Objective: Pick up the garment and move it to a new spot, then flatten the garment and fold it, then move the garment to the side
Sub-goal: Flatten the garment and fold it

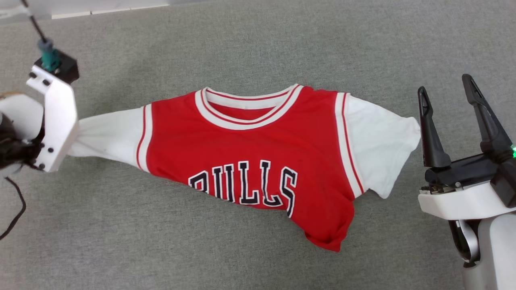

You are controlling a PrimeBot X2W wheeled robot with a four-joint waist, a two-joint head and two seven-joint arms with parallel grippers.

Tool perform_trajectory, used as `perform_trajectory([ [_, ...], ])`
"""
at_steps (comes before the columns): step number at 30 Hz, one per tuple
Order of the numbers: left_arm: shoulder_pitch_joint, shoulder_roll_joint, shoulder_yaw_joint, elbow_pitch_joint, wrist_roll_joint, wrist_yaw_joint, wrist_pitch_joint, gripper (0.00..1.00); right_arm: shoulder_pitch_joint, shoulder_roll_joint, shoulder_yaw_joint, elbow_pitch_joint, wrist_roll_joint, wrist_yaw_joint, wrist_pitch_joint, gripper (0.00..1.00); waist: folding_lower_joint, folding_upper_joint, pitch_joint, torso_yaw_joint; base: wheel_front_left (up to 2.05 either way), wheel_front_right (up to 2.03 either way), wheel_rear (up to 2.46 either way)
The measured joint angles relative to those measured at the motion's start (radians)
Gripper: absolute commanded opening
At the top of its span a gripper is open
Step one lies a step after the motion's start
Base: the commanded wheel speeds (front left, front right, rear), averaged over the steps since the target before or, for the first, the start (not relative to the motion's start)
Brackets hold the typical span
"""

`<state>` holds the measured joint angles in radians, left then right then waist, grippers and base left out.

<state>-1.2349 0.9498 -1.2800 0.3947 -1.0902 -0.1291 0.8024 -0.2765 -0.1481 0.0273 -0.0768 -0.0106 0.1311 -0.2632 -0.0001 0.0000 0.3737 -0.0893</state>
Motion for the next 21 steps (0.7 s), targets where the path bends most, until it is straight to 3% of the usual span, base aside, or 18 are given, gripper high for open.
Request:
perform_trajectory([
  [8, 0.089, -0.021, 0.002, 0.121, -0.038, 0.0, -0.099, 0.0, 0.001, -0.004, 0.006, 0.007, -0.01, 0.0, 0.0, 1.0, 0.0001, 0.0, 0.01, -0.005, 0.0, 0.0, 0.0],
  [9, 0.092, -0.03, 0.005, 0.133, -0.042, 0.0, -0.114, 0.27, 0.002, -0.004, 0.005, 0.009, -0.011, 0.0, 0.0, 1.0, 0.0001, 0.0, 0.008, -0.004, 0.0, 0.0, 0.0],
  [10, 0.093, -0.039, 0.008, 0.143, -0.039, 0.0, -0.134, 1.0, 0.005, -0.004, 0.004, 0.011, -0.012, 0.0, 0.0, 1.0, 0.0, 0.0, 0.005, -0.002, 0.0, 0.0, 0.0],
  [14, 0.083, -0.053, 0.021, 0.154, -0.041, 0.0, -0.156, 1.0, 0.014, -0.004, -0.004, 0.014, -0.013, 0.0, 0.0, 1.0, 0.0001, 0.0, -0.013, 0.006, 0.0, 0.0, 0.0],
  [21, 0.005, -0.021, 0.058, 0.101, -0.086, 0.0, -0.124, 1.0, 0.019, -0.004, -0.001, 0.012, -0.013, 0.0, 0.0, 1.0, 0.0001, 0.0, -0.026, 0.014, 0.0, 0.0, 0.0],
])
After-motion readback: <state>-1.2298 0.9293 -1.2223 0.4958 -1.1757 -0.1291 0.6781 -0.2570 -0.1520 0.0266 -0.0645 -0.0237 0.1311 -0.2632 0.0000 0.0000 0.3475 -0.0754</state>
